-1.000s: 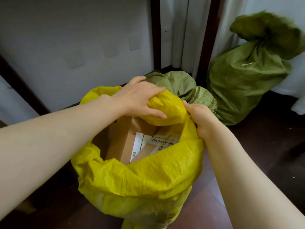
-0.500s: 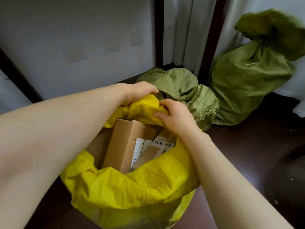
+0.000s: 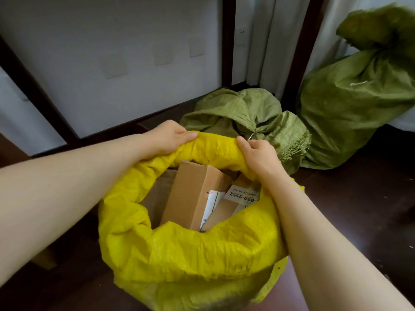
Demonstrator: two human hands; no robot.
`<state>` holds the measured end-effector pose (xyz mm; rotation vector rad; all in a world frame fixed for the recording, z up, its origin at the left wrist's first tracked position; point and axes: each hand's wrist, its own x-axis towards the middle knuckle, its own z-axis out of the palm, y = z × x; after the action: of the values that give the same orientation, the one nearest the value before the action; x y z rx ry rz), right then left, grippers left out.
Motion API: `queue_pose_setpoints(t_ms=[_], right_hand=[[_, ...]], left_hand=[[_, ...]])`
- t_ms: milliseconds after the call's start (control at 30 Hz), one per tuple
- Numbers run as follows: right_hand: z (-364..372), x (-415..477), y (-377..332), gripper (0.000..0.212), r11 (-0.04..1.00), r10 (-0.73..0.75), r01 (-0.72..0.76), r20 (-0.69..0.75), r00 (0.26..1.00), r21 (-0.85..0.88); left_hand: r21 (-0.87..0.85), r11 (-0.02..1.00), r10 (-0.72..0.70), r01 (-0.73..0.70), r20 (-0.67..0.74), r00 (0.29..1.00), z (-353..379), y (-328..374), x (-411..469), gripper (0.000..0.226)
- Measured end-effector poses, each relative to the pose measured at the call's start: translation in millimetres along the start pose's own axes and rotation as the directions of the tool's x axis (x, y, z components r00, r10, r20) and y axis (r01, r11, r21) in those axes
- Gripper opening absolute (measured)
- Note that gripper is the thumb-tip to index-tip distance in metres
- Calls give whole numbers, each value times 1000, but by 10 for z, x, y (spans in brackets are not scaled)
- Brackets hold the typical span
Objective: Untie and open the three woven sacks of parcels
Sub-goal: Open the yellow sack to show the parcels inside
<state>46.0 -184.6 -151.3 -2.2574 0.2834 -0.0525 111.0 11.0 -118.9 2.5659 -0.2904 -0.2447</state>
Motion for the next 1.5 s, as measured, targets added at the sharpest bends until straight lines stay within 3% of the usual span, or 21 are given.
queue_pose_setpoints(t_ms=[67, 100, 200, 267, 333, 367, 433, 500, 567, 667, 800, 900, 967, 1033, 1100, 1200, 1233, 1300, 1367, 1433, 1500], right_hand=[[1, -29, -47, 28, 943, -122, 105, -32, 992, -315], [3, -51, -92, 34, 906, -233, 216, -2, 972, -365], [68, -85, -199, 62, 897, -422, 438, 177, 889, -59], [158, -75, -175, 51, 918, -388, 396, 223, 895, 9], [230, -46, -127, 38, 936, -323, 340, 165, 932, -87], [247, -36, -118, 34, 939, -295, 308, 102, 950, -155], [256, -11, -94, 32, 949, -242, 233, -18, 970, -215], [218, -6, -93, 33, 973, -175, 156, -98, 980, -171], [158, -15, -125, 32, 991, -105, 93, -135, 985, -95], [72, 3, -202, 32, 992, -57, 40, -143, 988, -121], [-102, 27, -208, 27, 996, 6, -16, -122, 993, -83], [-256, 6, -182, 29, 988, 127, -121, -69, 989, 93], [-323, 7, -150, 31, 957, 239, -226, -54, 969, 184], [-347, -15, -143, 29, 919, 325, -307, -35, 945, 247], [-326, -2, -147, 12, 907, 348, -326, -38, 937, 265], [-309, 31, -161, 23, 909, 340, -320, -33, 940, 265], [-305, 50, -163, 20, 907, 341, -322, -22, 940, 271], [-295, 67, -155, 19, 885, 366, -355, 22, 930, 301], [-298, 52, -130, 41, 866, 396, -402, 82, 915, 296], [-308, 25, -103, 56, 859, 417, -432, 114, 902, 274], [-301, 24, -76, 63, 844, 444, -466, 140, 885, 267]], left_hand=[[-119, 988, -96, 98, 22, 995, -17, 61, 62, 42], [-176, 977, -117, 121, 29, 993, -25, 83, 89, 43], [-247, 953, -160, 174, 77, 984, -20, 80, 159, 43], [-257, 948, -168, 189, 103, 980, -1, 83, 126, 39], [-234, 957, -152, 170, 95, 984, 4, 145, 44, 39], [-192, 972, -124, 137, 80, 989, -2, 194, -17, 45], [172, 985, -40, 25, 86, 996, -23, 295, -165, 75], [557, 827, -26, -79, 179, 984, -84, 338, -323, 93], [638, 766, -105, -78, 244, 964, -206, 345, -434, 95], [589, 808, -172, -23, 274, 946, -333, 290, -510, 89], [431, 901, -120, -37, 331, 936, -356, -5, -528, 84], [18, 992, -123, 122, 280, 952, -523, -281, -597, 61], [-404, 861, -185, 308, 315, 931, -575, -412, -689, 48], [-598, 687, -262, 412, 326, 909, -541, -490, -731, 41], [-519, 732, -365, 441, 248, 897, -463, -440, -744, 46], [-97, 897, -421, 432, 114, 900, -457, -283, -786, 66], [-143, 896, -408, 422, 115, 906, -455, -262, -793, 59], [-500, 711, -437, 494, 236, 868, -432, -270, -798, 36], [-753, 358, -474, 552, 362, 803, -393, -354, -809, 24], [-854, 28, -531, 519, 427, 732, -296, -503, -754, 25], [-872, -56, -604, 486, 417, 679, -197, -611, -732, 23]])
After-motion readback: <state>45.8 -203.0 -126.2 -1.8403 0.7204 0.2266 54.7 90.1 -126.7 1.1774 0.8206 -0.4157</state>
